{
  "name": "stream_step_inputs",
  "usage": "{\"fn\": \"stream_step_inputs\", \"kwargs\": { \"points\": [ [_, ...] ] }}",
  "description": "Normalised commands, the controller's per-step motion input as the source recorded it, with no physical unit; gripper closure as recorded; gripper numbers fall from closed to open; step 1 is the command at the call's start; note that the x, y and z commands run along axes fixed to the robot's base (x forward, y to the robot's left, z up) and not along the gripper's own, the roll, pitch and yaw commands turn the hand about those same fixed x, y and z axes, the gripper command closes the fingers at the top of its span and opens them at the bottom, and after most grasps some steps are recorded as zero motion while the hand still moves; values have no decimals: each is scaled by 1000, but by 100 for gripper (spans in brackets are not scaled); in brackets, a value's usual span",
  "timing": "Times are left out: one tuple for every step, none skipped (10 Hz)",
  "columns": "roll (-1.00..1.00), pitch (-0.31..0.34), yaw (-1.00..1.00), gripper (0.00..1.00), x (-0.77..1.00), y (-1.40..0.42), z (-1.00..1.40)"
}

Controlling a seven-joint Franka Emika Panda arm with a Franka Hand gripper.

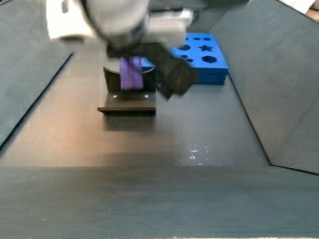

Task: Pick up the star object. Move up. Place the star object on the fixture. Regrasp the star object. Move to above the board. Insert the star object.
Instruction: Place the star object on the fixture, then regrasp the star object.

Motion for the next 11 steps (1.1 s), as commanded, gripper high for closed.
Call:
{"fn": "stream_step_inputs", "kwargs": {
  "points": [
    [-191, 52, -238, 100, 198, 135, -1000],
    [-166, 8, -224, 100, 178, 122, -883],
    [-157, -19, -198, 100, 145, 94, -693],
    [-156, -32, -178, 100, 129, 79, -566],
    [-137, -61, -130, 100, 93, 72, -342],
    [-123, -78, -114, 100, 83, 90, -325],
    [-122, -79, -79, 100, 73, 90, -322],
    [-122, -78, -58, 100, 72, 89, -323],
    [0, 0, 0, 0, 0, 0, 0],
    [-20, -42, -4, 0, 0, 0, 1000],
    [-16, -38, 2, 0, -6, 2, 1000]
  ]
}}
